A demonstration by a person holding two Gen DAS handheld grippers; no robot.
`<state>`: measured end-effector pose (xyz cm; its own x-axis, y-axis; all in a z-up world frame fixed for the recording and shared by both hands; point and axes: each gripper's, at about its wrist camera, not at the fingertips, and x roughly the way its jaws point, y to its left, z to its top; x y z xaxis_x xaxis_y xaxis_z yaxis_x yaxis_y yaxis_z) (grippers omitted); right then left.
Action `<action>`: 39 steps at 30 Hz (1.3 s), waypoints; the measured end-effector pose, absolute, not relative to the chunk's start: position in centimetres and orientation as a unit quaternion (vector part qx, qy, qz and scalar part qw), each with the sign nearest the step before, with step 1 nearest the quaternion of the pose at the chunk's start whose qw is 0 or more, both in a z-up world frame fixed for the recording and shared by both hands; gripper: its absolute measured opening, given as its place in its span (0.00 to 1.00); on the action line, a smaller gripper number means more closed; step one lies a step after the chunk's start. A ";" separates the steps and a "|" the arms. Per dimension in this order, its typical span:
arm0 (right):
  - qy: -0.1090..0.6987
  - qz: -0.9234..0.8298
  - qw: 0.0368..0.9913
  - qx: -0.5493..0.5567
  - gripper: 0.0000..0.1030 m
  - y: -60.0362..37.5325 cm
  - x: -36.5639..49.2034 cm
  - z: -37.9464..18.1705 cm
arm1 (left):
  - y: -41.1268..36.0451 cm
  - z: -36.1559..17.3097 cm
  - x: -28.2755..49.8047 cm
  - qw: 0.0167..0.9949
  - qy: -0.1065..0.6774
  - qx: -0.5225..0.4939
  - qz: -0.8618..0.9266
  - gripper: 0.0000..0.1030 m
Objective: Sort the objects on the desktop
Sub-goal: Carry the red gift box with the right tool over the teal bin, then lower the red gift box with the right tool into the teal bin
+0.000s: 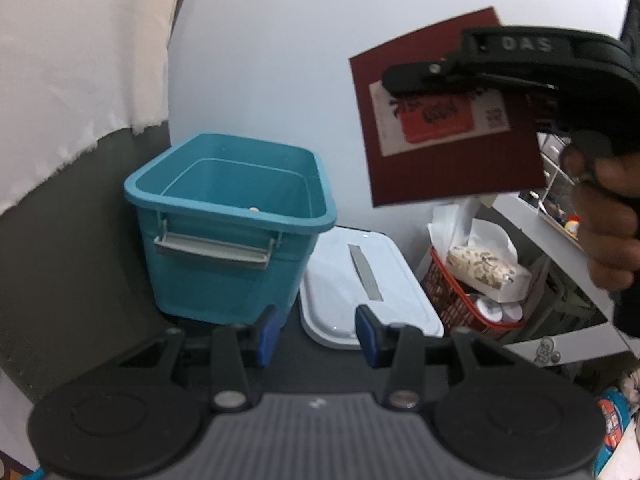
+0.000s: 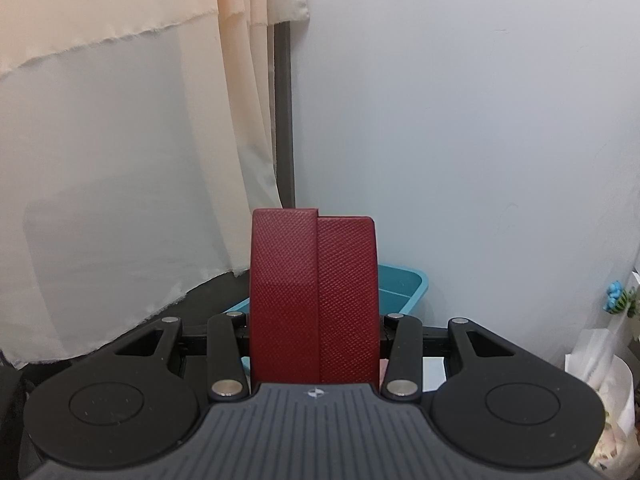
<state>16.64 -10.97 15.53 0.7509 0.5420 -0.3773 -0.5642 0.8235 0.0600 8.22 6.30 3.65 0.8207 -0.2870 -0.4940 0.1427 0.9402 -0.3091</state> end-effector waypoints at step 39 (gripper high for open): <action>0.215 0.267 0.936 -0.076 0.44 -4.1 21.4 10.6 | 8.6 1.1 10.5 0.922 0.324 -0.179 -0.111 0.43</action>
<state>21.44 -4.06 10.55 0.7651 0.4671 -0.4432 -0.5328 0.8458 -0.0282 10.54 8.60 1.10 0.7657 -0.3203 -0.5577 0.0882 0.9113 -0.4022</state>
